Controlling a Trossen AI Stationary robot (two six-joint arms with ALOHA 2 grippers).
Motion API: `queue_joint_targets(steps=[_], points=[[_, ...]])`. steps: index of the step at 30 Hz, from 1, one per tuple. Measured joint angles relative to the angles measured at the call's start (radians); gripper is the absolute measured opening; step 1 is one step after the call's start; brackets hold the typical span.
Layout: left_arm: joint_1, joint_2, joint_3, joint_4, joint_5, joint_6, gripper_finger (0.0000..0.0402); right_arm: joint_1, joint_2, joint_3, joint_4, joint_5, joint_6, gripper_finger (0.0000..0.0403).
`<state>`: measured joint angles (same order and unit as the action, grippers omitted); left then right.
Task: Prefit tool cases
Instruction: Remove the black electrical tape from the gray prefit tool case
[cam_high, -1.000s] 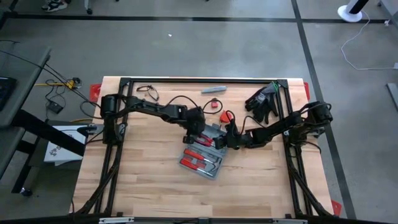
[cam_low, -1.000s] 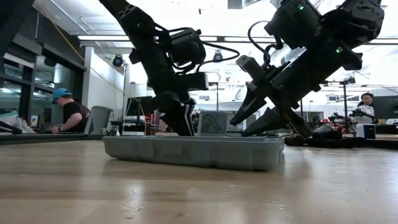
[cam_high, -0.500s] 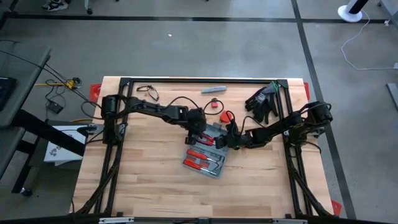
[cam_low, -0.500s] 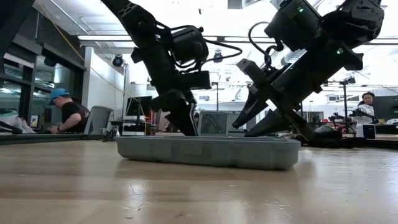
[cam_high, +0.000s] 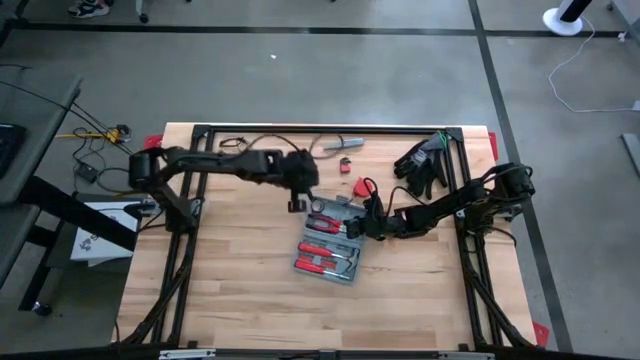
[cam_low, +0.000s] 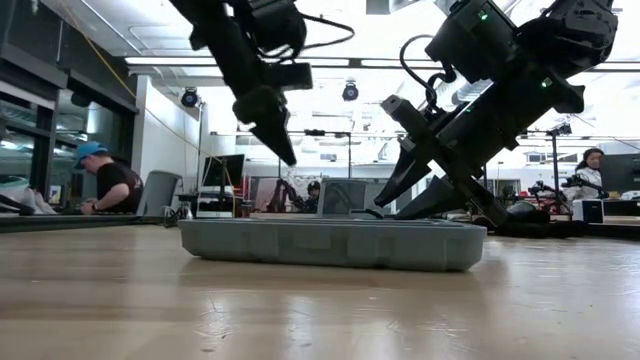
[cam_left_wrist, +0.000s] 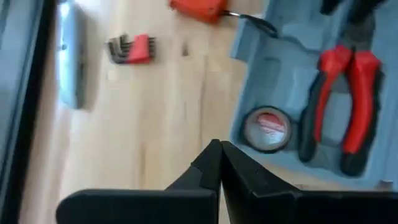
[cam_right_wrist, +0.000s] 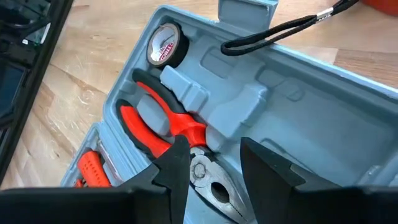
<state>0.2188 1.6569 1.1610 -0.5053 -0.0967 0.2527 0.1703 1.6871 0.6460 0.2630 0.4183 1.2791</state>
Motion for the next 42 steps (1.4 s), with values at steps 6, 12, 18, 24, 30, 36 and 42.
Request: queue_joint_targets(steps=[6, 12, 18, 24, 30, 36, 42], points=[[0.053, 0.014, -0.045, 0.033, 0.259, 0.036, 0.0000, 0.000, 0.000, 0.000, -0.005, 0.000, -0.003, 0.0133], [0.016, 0.088, -0.078, 0.103, 0.294, 0.116, 0.0018, 0.000, 0.000, 0.000, -0.013, 0.000, -0.001, 0.0133], [-0.046, 0.138, -0.078, 0.142, 0.249, 0.206, 0.0071, 0.000, 0.000, 0.000, -0.016, 0.001, 0.000, 0.0133], [-0.079, 0.170, -0.075, 0.175, 0.100, 0.224, 0.0122, 0.000, 0.000, 0.000, -0.019, 0.002, 0.002, 0.0133], [-0.081, 0.197, -0.074, 0.190, 0.112, 0.212, 0.0135, 0.000, 0.000, 0.000, -0.026, 0.003, 0.000, 0.0133], [-0.082, 0.242, -0.069, 0.199, 0.115, 0.201, 0.0124, 0.000, 0.000, 0.001, -0.037, 0.003, -0.001, 0.0133], [-0.096, 0.290, -0.066, 0.200, 0.092, 0.179, 0.0093, 0.000, 0.000, 0.001, -0.045, 0.003, -0.003, 0.0133]])
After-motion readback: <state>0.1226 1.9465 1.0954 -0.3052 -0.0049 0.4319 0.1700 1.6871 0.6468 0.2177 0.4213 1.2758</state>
